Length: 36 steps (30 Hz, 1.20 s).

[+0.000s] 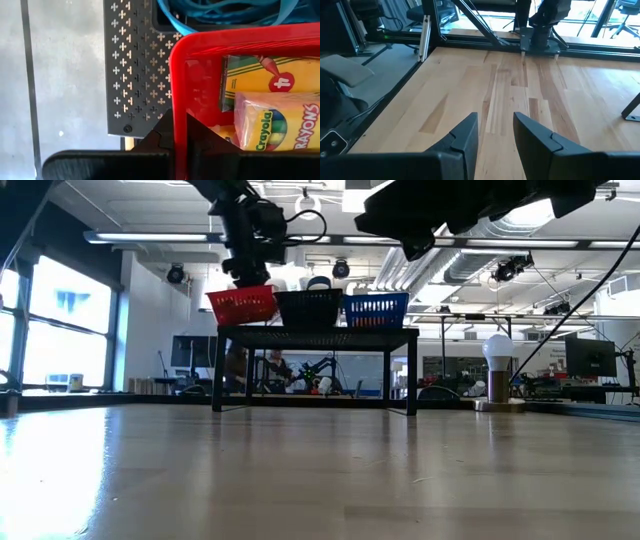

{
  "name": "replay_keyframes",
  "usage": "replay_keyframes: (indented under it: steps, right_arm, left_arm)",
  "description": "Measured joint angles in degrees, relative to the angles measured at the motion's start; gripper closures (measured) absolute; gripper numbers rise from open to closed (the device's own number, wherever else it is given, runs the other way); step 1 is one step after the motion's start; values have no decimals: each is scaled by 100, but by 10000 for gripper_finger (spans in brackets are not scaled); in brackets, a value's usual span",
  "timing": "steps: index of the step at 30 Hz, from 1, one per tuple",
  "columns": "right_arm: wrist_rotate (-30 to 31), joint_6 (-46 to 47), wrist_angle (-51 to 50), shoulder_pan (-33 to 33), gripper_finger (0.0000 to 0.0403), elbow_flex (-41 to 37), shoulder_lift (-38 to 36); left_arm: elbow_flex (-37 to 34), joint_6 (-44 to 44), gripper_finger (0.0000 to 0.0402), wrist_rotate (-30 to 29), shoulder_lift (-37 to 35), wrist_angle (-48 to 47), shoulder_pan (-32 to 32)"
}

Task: Pick & Place Office Desk Supplies
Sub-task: Put the red bin with crayon boxes on the shelf

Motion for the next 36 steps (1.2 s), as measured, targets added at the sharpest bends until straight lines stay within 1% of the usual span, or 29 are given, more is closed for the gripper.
replay_keyframes:
  steps: [12, 23, 29, 36]
  right_arm:
    - [-2, 153, -7, 0, 292, 0, 0]
    - [0, 153, -9, 0, 292, 0, 0]
    - [0, 153, -11, 0, 292, 0, 0]
    - [0, 155, -11, 0, 292, 0, 0]
  left_arm:
    - [-4, 75, 401, 109, 0, 189, -125]
    - [-4, 66, 400, 102, 0, 160, -13]
    - [-4, -157, 380, 66, 1, 140, -11]
    - [-4, -167, 354, 68, 7, 117, -11]
